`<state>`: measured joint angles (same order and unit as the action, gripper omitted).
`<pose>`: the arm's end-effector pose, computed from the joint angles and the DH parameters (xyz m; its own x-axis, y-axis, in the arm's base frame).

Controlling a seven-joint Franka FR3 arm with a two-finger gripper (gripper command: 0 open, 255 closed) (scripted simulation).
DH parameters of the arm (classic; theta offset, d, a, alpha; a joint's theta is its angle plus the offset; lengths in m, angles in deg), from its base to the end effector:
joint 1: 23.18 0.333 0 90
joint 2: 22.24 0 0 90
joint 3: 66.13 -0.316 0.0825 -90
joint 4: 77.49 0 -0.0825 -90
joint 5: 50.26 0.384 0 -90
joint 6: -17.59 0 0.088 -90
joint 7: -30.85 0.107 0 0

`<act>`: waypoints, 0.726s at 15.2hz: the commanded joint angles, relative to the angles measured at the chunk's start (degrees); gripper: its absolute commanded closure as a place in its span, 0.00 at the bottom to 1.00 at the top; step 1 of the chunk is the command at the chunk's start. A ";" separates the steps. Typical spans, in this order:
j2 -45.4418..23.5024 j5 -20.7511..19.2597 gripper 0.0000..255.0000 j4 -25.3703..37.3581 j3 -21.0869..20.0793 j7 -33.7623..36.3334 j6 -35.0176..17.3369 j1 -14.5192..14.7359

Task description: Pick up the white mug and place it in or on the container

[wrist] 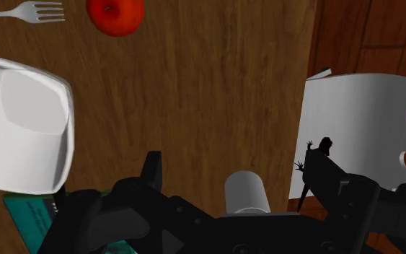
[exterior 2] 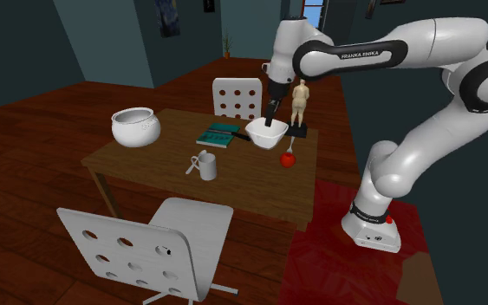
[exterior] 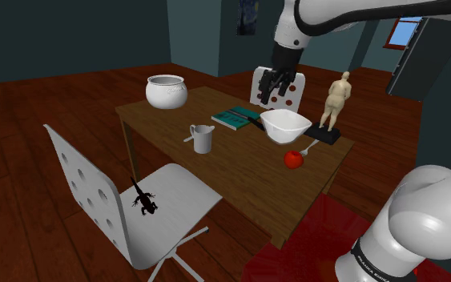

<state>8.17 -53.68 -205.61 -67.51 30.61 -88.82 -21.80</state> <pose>0.4057 0.0166 0.5852 0.9864 0.0672 0.1501 0.0569 -0.9958 0.0719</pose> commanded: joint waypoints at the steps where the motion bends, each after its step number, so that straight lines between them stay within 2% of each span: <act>1: -4.18 0.33 0.00 1.46 -0.30 -0.12 -2.24 0.43; 11: -25.39 1.36 0.00 12.38 -1.50 -1.77 -10.00 2.02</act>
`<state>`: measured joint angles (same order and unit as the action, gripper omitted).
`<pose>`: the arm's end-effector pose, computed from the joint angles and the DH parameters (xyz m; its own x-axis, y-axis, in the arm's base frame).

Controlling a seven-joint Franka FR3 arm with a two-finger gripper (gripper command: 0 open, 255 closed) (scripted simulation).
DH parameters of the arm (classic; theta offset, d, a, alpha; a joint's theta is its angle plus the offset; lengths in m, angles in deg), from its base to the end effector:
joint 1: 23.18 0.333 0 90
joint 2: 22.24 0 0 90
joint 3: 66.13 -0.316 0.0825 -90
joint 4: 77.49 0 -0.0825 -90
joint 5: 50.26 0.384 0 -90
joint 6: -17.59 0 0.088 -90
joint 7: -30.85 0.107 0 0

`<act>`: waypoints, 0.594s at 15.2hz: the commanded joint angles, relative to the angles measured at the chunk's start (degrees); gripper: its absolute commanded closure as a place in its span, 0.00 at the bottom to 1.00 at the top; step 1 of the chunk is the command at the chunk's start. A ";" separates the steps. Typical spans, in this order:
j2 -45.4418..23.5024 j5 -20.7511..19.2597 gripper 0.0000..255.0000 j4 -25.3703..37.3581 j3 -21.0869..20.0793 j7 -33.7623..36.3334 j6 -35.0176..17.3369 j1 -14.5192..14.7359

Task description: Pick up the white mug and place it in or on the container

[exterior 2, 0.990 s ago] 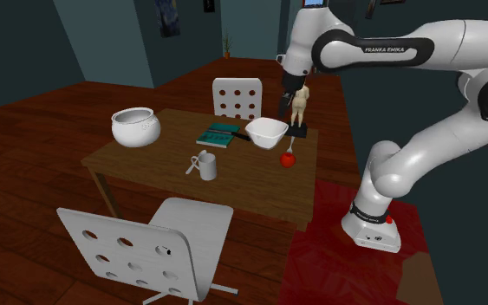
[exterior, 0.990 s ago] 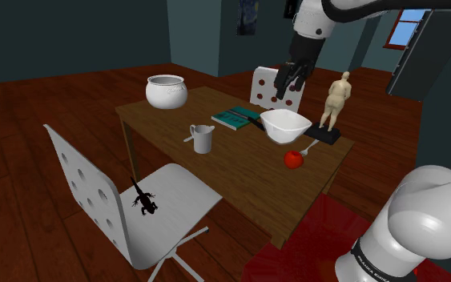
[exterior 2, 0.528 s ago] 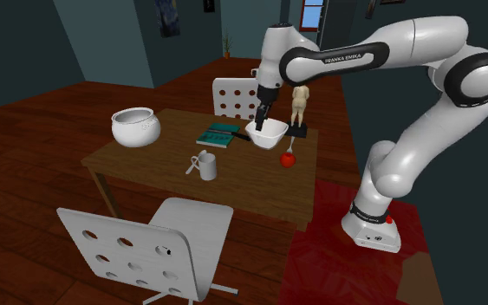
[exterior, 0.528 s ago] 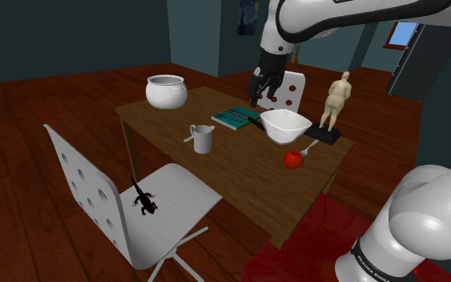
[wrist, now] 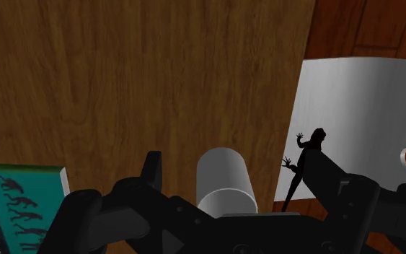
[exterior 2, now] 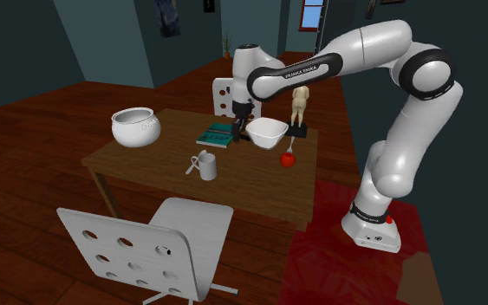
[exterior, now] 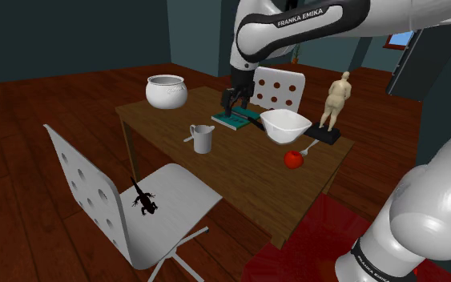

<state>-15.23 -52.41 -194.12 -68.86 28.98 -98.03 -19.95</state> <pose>0.5287 0.0538 0.5082 0.9830 0.1520 0.1026 0.1481 -0.9880 0.0445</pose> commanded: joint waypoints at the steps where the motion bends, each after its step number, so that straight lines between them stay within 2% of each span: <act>1: -4.15 0.14 0.00 2.36 -0.31 -0.30 -1.25 0.32; 9: -21.87 0.18 0.00 16.64 -1.57 -1.48 -2.63 1.68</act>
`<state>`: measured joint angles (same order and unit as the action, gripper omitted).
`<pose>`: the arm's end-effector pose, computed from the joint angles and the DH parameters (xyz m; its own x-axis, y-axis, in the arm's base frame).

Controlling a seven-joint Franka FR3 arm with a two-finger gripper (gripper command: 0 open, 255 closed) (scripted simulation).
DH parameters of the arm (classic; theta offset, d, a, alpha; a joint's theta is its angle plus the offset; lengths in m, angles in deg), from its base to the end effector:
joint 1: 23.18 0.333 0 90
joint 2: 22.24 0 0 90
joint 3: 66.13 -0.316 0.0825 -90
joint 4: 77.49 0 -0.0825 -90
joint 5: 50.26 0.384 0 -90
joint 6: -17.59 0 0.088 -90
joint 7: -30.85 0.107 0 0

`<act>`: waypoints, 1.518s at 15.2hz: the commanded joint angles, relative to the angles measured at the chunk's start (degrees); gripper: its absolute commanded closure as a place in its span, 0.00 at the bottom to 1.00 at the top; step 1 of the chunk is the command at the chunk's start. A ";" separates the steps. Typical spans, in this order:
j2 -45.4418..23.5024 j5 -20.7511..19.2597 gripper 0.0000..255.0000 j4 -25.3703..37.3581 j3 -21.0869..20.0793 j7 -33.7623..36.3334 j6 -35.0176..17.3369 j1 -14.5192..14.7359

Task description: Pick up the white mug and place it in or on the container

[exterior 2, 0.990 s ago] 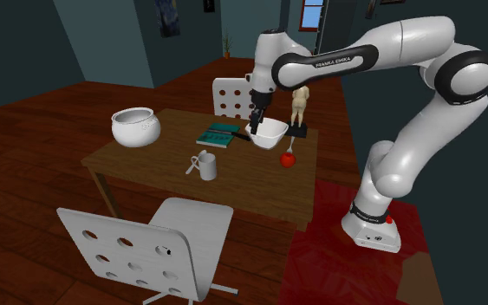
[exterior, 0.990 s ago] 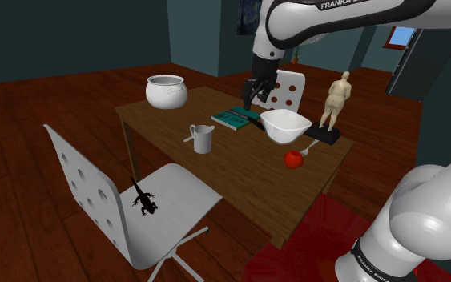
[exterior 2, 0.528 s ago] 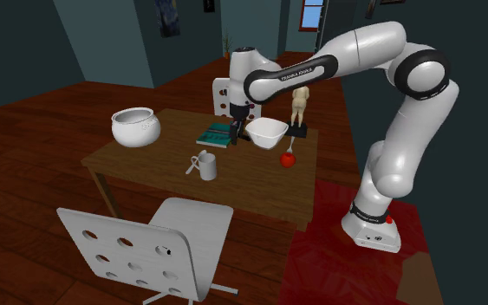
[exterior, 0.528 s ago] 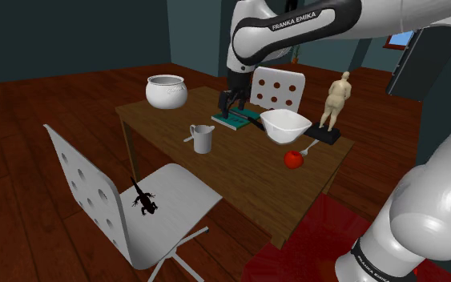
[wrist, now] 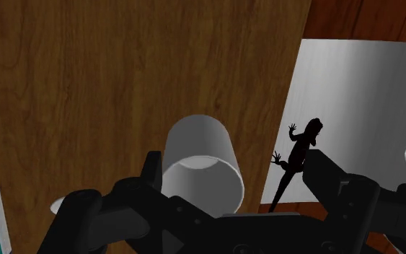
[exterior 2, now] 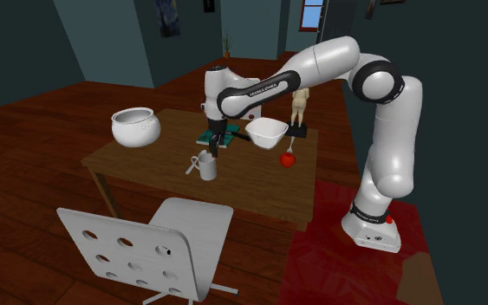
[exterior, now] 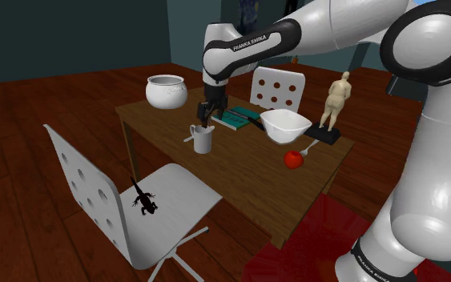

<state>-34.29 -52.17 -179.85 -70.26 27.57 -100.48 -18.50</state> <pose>0.6183 0.0914 0.4404 0.9730 0.2220 0.0634 0.2212 -0.9750 0.0190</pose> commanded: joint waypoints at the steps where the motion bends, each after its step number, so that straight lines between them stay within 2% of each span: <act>1: -5.09 -0.11 0.00 4.52 -0.32 -0.21 -0.06 0.43; 5: -14.40 -0.37 0.00 14.04 -0.87 -0.77 1.16 1.36; 13: -16.72 -0.61 0.00 11.66 -0.74 -0.62 -3.53 1.44; 21: -16.73 -0.61 0.00 11.68 -0.74 -0.62 -3.52 1.44; 22: -16.73 -0.61 1.00 11.68 -0.74 -0.62 -3.52 1.44; 23: -16.73 -0.61 1.00 11.68 -0.74 -0.62 -3.52 1.44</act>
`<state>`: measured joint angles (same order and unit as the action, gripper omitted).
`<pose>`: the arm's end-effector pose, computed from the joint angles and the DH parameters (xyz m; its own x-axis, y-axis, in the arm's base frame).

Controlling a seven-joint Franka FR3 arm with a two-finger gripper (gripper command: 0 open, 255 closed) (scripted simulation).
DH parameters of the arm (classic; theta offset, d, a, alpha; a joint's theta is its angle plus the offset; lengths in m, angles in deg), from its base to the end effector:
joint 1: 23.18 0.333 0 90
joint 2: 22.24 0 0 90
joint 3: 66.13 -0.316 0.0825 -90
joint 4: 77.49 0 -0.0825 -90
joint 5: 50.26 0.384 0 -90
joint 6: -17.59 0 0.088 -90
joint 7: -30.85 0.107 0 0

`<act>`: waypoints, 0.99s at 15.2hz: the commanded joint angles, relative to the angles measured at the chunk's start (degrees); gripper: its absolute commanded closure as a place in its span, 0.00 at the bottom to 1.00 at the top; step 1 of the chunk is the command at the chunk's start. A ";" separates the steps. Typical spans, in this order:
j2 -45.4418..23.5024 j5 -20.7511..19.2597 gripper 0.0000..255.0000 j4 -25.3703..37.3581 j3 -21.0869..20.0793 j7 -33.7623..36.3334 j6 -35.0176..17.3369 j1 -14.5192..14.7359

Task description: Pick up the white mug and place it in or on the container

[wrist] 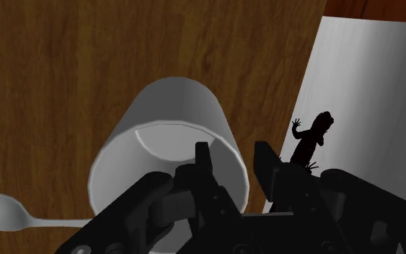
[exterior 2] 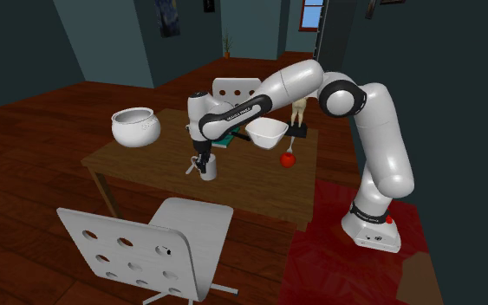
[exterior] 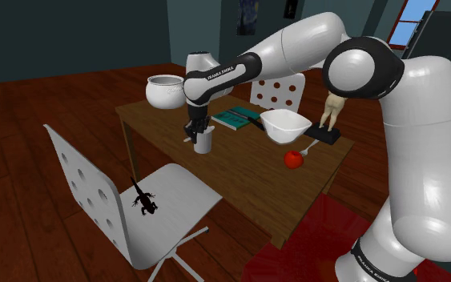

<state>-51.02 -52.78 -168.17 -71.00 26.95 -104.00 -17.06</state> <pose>0.6804 0.1220 0.3506 0.9628 0.2674 0.0392 0.2676 -0.9635 0.0001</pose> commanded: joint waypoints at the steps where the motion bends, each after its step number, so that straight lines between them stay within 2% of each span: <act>1: 0.00 0.00 1.00 0.00 0.00 0.00 0.00 0.00; 8: -0.01 0.00 1.00 0.00 0.00 0.00 -0.01 0.00; 15: 1.89 0.20 1.00 2.59 -0.11 -0.12 4.47 -0.04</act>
<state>-49.24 -52.58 -166.20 -71.09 26.76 -100.26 -17.16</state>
